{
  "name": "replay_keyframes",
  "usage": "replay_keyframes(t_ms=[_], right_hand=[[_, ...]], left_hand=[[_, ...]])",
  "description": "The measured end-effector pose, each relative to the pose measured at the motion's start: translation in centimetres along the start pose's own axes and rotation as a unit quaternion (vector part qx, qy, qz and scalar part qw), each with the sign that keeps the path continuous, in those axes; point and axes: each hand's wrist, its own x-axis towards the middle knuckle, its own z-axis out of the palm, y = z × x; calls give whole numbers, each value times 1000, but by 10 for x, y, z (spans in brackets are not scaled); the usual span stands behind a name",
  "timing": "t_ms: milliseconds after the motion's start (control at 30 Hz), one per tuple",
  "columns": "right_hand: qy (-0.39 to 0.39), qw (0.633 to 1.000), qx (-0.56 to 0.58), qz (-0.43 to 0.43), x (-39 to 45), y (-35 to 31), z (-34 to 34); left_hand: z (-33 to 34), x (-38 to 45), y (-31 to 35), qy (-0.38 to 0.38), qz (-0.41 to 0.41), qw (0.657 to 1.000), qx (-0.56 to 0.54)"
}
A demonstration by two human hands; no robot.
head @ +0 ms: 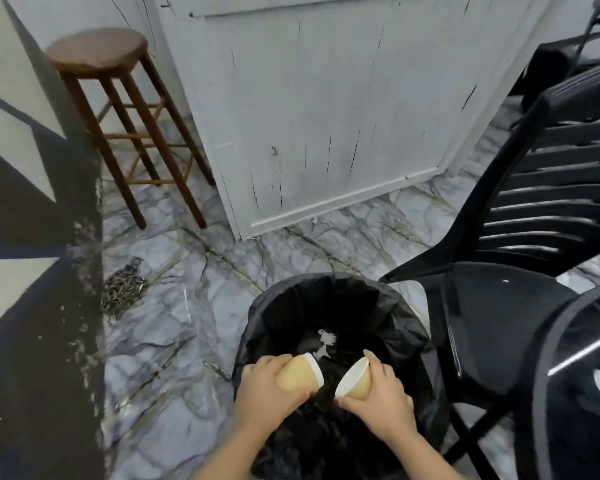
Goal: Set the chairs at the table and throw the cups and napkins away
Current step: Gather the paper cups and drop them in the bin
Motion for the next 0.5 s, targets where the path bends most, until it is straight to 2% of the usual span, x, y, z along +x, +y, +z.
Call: replay_keyframes(t_ms=[100, 233, 300, 500], right_hand=[[-7, 1000, -3, 17, 21, 18, 21], [-34, 999, -33, -7, 43, 35, 43], [-49, 998, -41, -12, 48, 38, 50], [-55, 998, -8, -6, 40, 29, 44]], left_hand=[[26, 20, -8, -12, -4, 1000, 8], [50, 35, -24, -21, -10, 996, 84], [57, 39, -35, -21, -23, 996, 82], [40, 34, -32, -29, -14, 997, 66]])
